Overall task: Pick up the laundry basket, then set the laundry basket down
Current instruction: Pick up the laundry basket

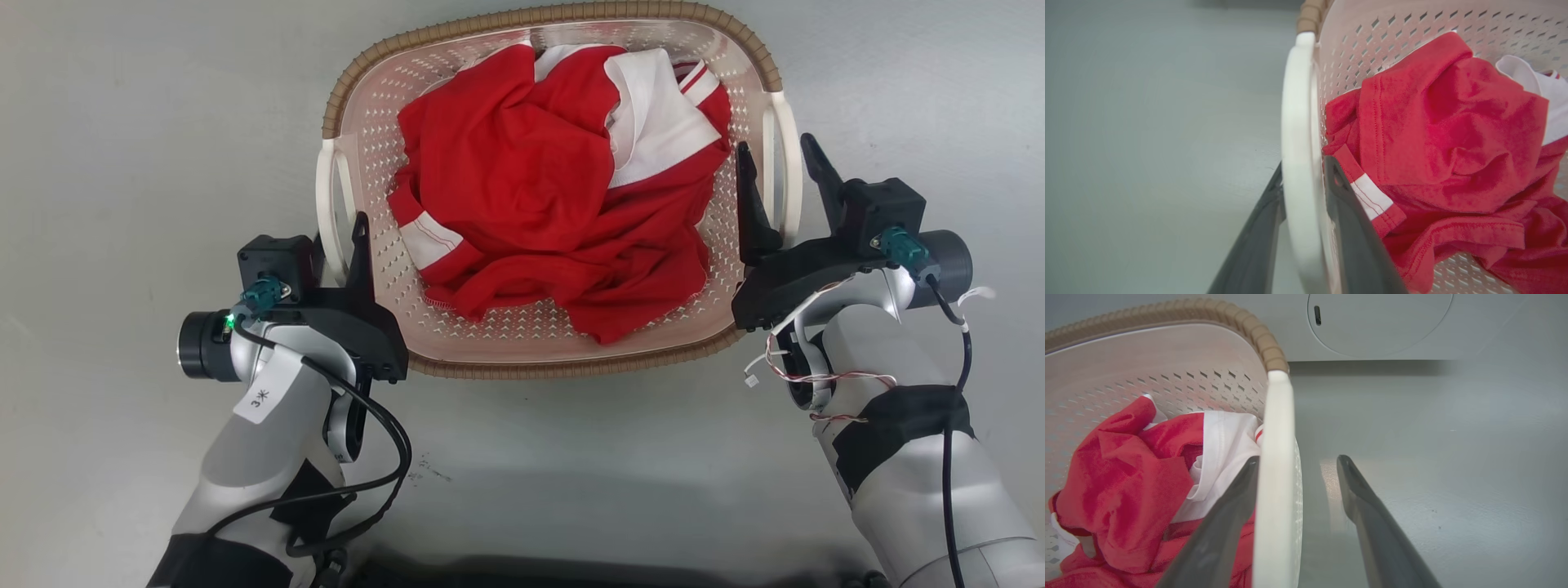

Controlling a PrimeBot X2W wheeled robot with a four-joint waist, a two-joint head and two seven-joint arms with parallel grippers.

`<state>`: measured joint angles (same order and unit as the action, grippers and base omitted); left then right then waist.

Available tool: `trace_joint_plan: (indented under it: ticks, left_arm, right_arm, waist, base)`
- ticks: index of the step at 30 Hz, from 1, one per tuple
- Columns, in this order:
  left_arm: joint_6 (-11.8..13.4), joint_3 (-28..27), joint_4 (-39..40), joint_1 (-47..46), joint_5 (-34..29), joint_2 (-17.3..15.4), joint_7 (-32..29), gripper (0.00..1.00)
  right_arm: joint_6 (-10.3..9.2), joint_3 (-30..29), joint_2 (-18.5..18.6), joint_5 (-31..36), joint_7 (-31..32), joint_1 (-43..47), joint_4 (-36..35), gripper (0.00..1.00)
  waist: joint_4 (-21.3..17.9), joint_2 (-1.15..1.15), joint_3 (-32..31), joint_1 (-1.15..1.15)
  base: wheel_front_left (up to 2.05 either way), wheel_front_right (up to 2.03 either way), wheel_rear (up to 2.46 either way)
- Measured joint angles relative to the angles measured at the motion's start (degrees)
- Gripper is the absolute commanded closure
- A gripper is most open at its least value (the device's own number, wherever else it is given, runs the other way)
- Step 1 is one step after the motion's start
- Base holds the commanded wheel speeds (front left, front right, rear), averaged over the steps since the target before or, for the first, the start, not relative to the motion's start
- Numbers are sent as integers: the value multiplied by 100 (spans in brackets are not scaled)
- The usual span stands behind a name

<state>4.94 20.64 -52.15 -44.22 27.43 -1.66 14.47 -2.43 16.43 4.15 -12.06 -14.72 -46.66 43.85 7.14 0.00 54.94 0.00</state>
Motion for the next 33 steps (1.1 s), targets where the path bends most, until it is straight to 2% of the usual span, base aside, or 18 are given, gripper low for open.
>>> trace_joint_plan:
  ticks: [1,2,3,4,9,19,33]
  left_arm:
    - [-38,23,-27,-24,35,0,0,72]
    - [-44,44,-56,-37,64,1,0,91]
    - [-51,63,-77,-47,99,5,3,100]
    - [-89,78,-99,-57,132,3,10,100]
    - [-101,248,-197,-131,334,9,10,100]
    - [-143,531,-452,-141,683,13,7,100]
    - [-191,848,-939,-35,887,43,-1,100]
  right_arm:
    - [0,9,-1,0,0,-8,38,66]
    - [0,21,-1,0,0,-18,76,80]
    - [0,30,0,0,0,-34,111,91]
    - [0,44,-1,0,0,-60,145,100]
    - [-18,187,-21,-98,-2,-148,263,100]
    - [-219,510,-11,-502,1,-113,642,100]
    - [-363,1124,-21,-1360,5,149,1109,100]
  waist:
    - [2,0,1,0]
    - [3,0,2,0]
    - [3,0,2,0]
    - [3,0,2,0]
    - [8,0,-14,0]
    - [15,0,-263,0]
    - [-12,0,-1188,0]
  base:
    - [0,0,0]
    - [0,0,0]
    - [0,0,0]
    - [0,0,0]
    - [0,0,0]
    - [0,0,0]
    - [0,0,0]
